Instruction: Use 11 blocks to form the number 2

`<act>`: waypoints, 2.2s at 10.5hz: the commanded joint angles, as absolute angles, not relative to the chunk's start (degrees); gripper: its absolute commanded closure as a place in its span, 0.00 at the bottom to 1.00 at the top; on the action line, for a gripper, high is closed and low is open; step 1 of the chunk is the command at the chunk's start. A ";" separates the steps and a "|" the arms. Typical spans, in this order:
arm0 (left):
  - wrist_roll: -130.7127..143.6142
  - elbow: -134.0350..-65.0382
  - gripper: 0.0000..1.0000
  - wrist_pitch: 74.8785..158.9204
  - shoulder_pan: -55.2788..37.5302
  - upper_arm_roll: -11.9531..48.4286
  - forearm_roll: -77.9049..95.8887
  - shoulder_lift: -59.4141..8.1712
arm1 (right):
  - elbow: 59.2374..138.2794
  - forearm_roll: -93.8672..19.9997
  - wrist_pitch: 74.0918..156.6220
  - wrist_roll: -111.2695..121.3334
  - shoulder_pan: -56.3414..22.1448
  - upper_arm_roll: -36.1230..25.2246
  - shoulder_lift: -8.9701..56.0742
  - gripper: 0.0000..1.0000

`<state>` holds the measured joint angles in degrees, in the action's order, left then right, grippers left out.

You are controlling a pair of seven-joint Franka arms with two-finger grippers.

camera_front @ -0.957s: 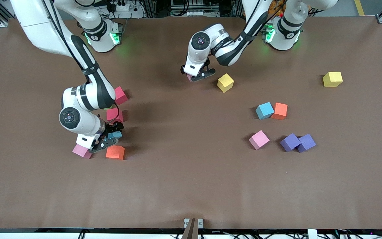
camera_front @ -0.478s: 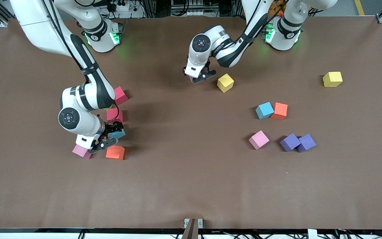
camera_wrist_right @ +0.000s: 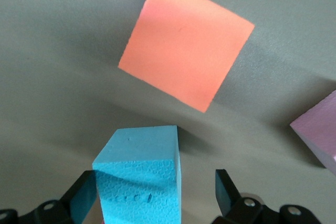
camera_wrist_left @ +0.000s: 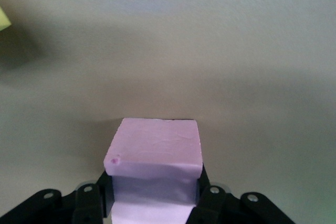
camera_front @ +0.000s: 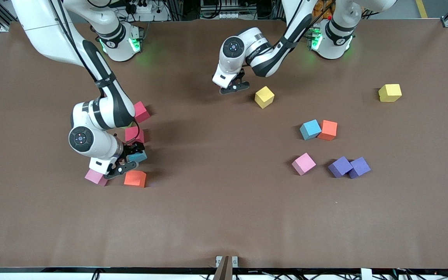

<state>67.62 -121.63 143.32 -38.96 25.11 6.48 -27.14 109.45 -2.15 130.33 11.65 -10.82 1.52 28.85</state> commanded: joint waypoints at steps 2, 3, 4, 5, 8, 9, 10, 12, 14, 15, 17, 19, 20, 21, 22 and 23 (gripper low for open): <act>62.14 -119.54 0.45 139.14 -40.86 24.87 5.80 -27.25 | 113.20 -3.34 133.94 11.42 -10.63 1.67 27.69 0.00; 62.14 -119.44 0.44 139.04 -41.13 24.87 6.06 -27.42 | 114.42 -3.25 136.03 11.86 -10.72 1.67 27.16 0.00; 62.05 -119.27 0.44 139.04 -41.31 24.79 6.33 -27.60 | 116.17 -3.25 138.58 11.87 -11.16 1.67 25.94 0.00; 62.14 -118.92 0.44 139.04 -41.66 24.79 6.42 -27.86 | 116.89 -3.25 139.39 11.95 -11.42 1.67 24.71 0.00; 62.05 -118.04 0.43 139.04 -42.27 24.09 6.42 -28.56 | 124.95 -3.16 150.61 12.04 -11.51 1.67 20.93 0.00; 61.88 -118.04 0.43 139.04 -43.41 23.73 6.33 -28.74 | 126.20 -3.16 152.12 11.95 -11.60 1.58 20.31 0.00; 61.70 -117.95 0.43 139.04 -44.29 22.34 6.24 -28.91 | 127.52 -3.16 153.18 11.95 -11.51 1.58 19.52 0.00; 60.65 -117.69 0.43 139.04 -44.82 21.97 6.33 -29.00 | 131.29 -3.16 159.40 11.87 -11.60 1.67 19.07 0.00; 60.56 -117.69 0.37 139.04 -45.26 21.88 6.33 -29.00 | 131.49 -3.16 160.22 11.78 -11.60 1.67 19.34 0.00; 60.73 -117.69 0.09 139.04 -45.26 21.88 6.33 -29.00 | 131.40 -3.16 160.31 11.34 -11.78 1.67 19.51 0.00; 61.26 -117.60 0.00 138.96 -45.09 21.80 6.33 -28.48 | 131.40 -3.16 161.19 11.25 -12.04 1.67 19.95 0.07; 61.17 -117.60 0.00 138.60 -44.91 20.31 6.42 -27.43 | 131.31 -3.25 161.19 10.55 -12.04 1.67 20.04 0.30; 61.08 -117.42 0.00 136.86 -44.83 20.22 6.42 -26.29 | 131.31 -3.25 161.19 10.55 -12.04 1.67 20.04 0.39; 60.65 -116.46 0.00 133.54 -44.39 19.69 6.42 -24.71 | 131.31 -3.25 161.28 10.55 -12.04 1.67 20.04 0.48; 60.21 -115.85 0.00 129.94 -44.12 19.34 6.24 -22.61 | 131.31 -3.25 161.28 10.55 -12.13 1.67 20.13 0.57; 59.34 -115.75 0.00 127.99 -43.16 19.25 6.15 -21.11 | 131.22 -3.25 161.19 10.55 -12.48 1.67 20.13 0.66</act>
<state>60.76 -115.49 132.03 -43.92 19.74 6.48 -25.15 130.01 -2.35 160.65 11.21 -11.52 1.83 21.10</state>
